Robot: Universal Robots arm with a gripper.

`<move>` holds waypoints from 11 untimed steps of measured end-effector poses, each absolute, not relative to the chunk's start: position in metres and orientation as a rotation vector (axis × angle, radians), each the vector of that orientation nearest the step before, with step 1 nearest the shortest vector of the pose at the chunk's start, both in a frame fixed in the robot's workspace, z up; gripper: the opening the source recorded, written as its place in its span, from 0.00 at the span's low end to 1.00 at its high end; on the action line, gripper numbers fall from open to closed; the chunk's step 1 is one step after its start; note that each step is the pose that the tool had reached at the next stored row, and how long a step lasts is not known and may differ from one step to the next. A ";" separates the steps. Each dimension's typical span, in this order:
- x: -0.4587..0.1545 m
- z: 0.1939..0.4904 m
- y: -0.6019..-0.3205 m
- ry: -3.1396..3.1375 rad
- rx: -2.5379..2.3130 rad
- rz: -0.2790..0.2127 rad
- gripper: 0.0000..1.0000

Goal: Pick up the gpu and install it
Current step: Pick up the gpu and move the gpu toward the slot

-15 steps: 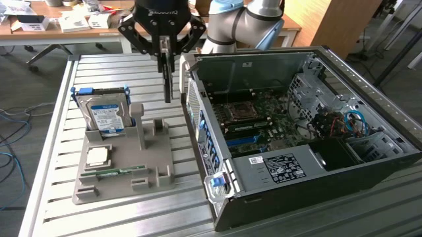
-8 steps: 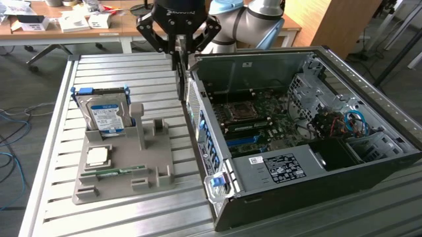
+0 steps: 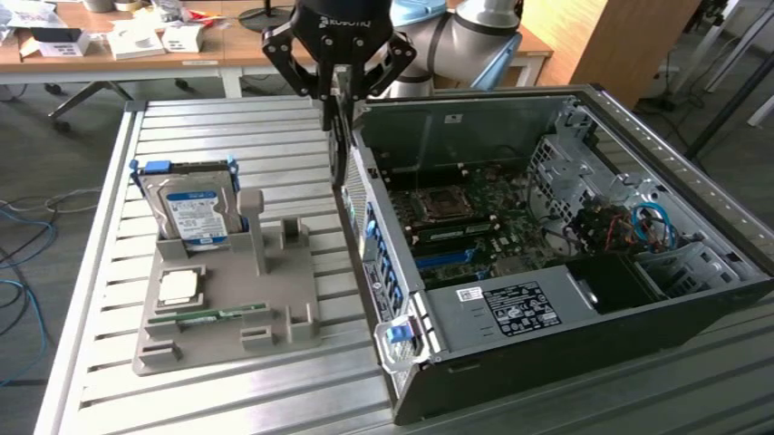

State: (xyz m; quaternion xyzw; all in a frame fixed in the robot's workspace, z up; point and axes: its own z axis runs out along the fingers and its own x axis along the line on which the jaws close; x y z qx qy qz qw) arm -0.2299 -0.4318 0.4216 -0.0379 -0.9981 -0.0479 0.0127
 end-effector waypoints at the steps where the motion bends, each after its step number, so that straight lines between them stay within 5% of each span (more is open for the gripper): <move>1: -0.229 0.422 -0.432 -3.106 -0.117 -0.142 0.26; 11: -0.227 0.422 -0.432 -3.100 -0.063 -0.136 0.26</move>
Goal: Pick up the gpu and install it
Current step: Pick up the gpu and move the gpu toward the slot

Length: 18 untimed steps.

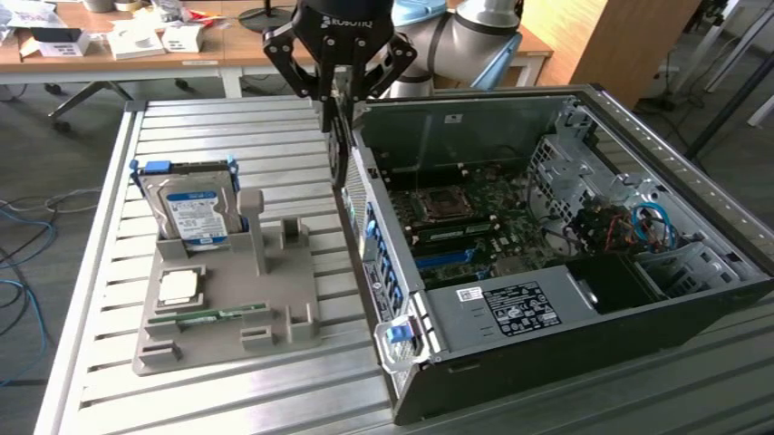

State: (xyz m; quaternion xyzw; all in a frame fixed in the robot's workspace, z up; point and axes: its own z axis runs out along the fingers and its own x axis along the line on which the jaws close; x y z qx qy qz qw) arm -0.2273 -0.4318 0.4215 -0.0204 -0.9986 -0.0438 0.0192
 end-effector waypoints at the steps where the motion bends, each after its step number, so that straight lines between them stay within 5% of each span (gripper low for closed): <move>1: -0.225 0.422 -0.432 -3.100 -0.063 -0.136 0.26; 18: -0.156 0.422 -0.432 -3.098 -0.063 -0.143 0.26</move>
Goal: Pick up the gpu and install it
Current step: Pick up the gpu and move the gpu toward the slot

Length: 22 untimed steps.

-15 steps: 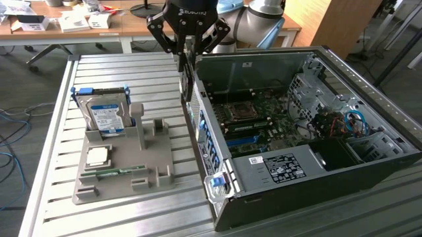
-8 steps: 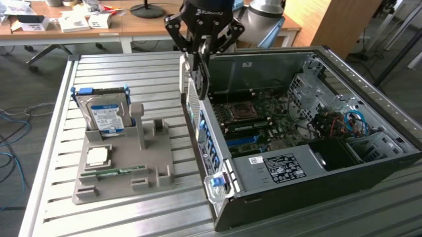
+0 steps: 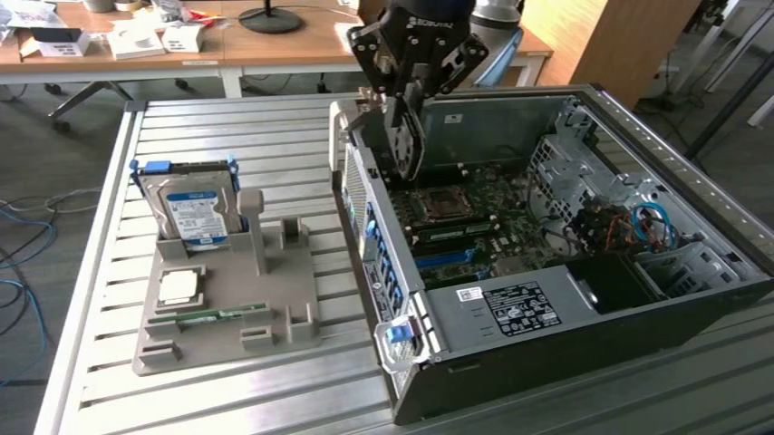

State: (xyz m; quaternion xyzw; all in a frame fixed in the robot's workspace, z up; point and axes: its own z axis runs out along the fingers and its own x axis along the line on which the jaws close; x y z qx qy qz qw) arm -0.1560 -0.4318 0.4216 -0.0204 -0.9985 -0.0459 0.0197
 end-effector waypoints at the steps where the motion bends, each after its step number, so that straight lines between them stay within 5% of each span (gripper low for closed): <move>1: -0.151 0.422 -0.432 -3.098 -0.063 -0.143 0.26; 22: -0.076 0.422 -0.432 -3.096 0.009 -0.160 0.26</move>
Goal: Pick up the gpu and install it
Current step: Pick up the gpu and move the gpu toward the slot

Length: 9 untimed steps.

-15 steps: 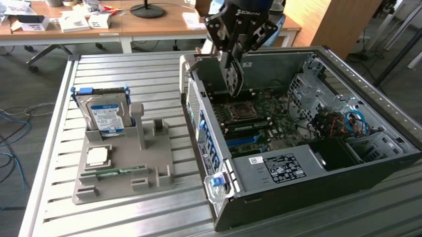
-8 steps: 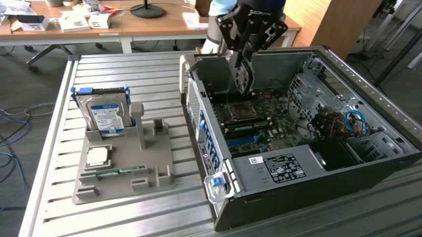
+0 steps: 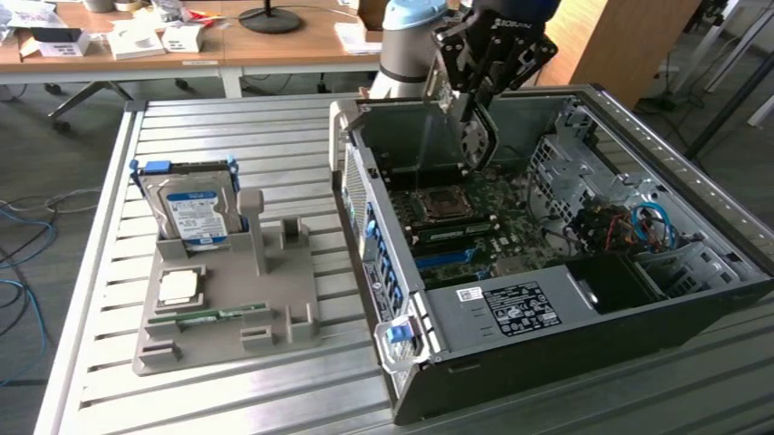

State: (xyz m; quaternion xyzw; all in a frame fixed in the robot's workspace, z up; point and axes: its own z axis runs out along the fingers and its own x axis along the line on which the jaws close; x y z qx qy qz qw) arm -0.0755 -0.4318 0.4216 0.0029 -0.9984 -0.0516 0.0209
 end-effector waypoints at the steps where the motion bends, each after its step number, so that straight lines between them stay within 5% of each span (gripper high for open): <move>1: -0.071 0.422 -0.432 -3.095 0.011 -0.161 0.26; 9: -0.037 0.422 -0.432 -3.095 0.024 -0.165 0.26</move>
